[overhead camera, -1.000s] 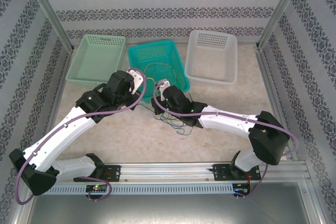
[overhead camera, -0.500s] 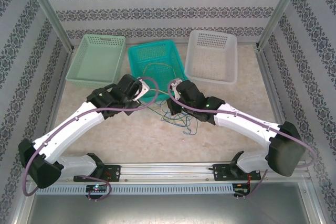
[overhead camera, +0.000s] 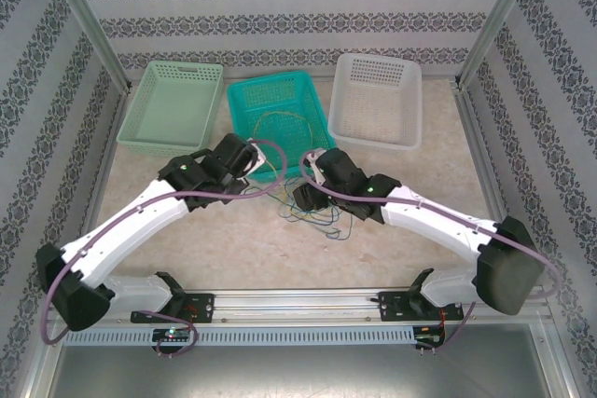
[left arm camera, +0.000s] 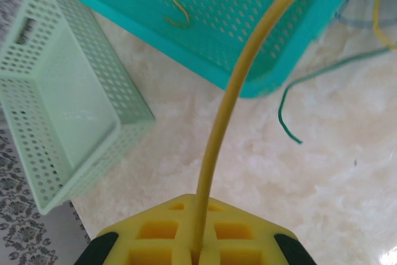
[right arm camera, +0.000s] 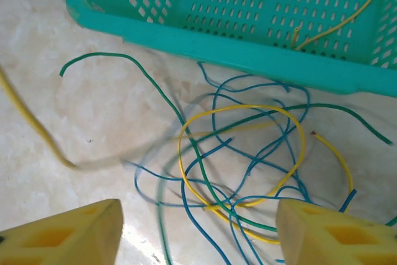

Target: Untangle the cables

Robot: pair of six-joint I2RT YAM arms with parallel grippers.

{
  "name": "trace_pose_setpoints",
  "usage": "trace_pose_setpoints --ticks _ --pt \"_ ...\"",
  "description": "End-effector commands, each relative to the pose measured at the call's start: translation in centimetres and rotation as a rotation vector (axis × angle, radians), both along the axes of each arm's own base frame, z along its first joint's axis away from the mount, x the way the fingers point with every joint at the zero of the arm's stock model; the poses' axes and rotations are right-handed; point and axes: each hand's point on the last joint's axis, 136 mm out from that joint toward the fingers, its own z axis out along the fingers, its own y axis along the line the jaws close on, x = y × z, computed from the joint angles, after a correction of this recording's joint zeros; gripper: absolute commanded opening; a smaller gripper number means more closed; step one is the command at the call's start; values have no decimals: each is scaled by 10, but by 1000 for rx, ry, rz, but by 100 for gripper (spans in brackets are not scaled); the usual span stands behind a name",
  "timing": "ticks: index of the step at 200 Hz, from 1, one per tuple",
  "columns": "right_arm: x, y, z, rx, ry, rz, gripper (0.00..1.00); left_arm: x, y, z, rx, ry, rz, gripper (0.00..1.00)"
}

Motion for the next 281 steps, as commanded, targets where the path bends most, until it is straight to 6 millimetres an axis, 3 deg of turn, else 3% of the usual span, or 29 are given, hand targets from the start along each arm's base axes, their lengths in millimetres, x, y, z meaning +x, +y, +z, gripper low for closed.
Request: trace_pose_setpoints --ticks 1,32,53,88,119,155,208,228,244,262,281 --pt "2 -5 -5 71 9 -68 71 7 -14 52 -166 -116 -4 0" --pt "-12 5 -30 154 90 -63 76 6 -26 50 -197 -75 -30 0" --pt "-17 12 -40 152 93 -61 77 9 -19 44 -172 -76 15 0" --pt "-15 7 -67 70 140 -111 75 16 -7 78 -183 -186 67 0" --pt "-5 1 -55 122 63 -163 75 30 -6 114 -224 -309 78 1" --pt "-7 -13 -41 144 29 -195 76 65 -18 126 -249 -333 94 4" --pt "-18 -53 -30 191 -18 -296 77 149 -10 99 -62 -299 109 0" --pt "-24 -73 -29 205 -43 -351 78 166 -19 78 55 -253 -8 0" --pt "-27 -89 -28 231 -59 -394 79 178 -27 68 46 -233 -54 0" --pt "-32 -102 -26 250 -64 -422 79 187 -36 58 19 -192 -120 0" --pt "-36 -110 -23 251 -62 -431 78 202 -39 41 118 -165 -175 0"
